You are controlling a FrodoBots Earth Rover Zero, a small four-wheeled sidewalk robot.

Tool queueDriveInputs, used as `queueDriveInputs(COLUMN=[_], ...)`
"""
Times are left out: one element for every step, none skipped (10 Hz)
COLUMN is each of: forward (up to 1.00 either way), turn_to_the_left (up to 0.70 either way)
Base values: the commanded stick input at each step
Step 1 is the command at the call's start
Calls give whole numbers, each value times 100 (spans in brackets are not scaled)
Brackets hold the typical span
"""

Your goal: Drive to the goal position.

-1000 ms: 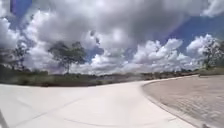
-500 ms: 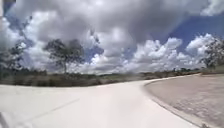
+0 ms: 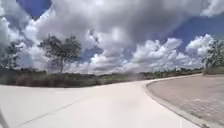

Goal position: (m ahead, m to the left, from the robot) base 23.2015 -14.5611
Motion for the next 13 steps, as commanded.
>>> queueDriveInputs(forward=[85,85,85,85,85,85,85,85,85,85,85,85,85], turn_to_the_left=[0,0,0,0,0,0,0,0,0,0,0,0,0])
